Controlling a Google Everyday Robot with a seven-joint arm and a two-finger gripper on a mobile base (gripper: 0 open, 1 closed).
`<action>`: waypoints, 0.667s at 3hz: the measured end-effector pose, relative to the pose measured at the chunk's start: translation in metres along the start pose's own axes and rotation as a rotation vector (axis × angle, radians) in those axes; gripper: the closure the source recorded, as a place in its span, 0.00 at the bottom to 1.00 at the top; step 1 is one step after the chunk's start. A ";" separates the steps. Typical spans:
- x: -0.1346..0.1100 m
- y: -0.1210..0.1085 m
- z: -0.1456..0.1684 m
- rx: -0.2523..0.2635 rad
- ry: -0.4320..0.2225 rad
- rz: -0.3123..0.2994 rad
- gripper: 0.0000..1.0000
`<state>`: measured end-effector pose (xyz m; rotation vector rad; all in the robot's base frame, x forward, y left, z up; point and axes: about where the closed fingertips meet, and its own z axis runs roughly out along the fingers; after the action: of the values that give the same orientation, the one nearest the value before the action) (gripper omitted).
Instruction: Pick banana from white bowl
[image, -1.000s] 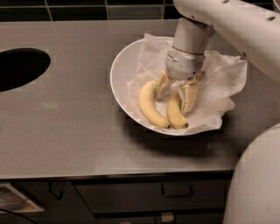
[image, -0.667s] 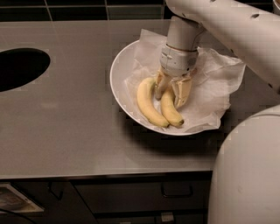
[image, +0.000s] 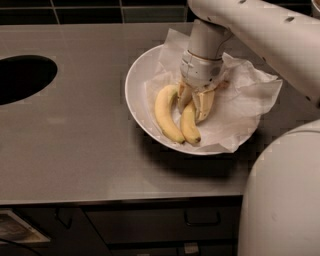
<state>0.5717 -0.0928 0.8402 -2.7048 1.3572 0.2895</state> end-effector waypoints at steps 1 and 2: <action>-0.006 0.010 -0.013 0.102 -0.009 -0.006 1.00; -0.018 0.033 -0.036 0.274 -0.014 -0.041 1.00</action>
Offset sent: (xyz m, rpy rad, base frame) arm -0.0609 -0.0320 0.0897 0.3554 -0.4860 -0.0502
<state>0.5388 -0.1047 0.8793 -2.4954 1.2349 0.1088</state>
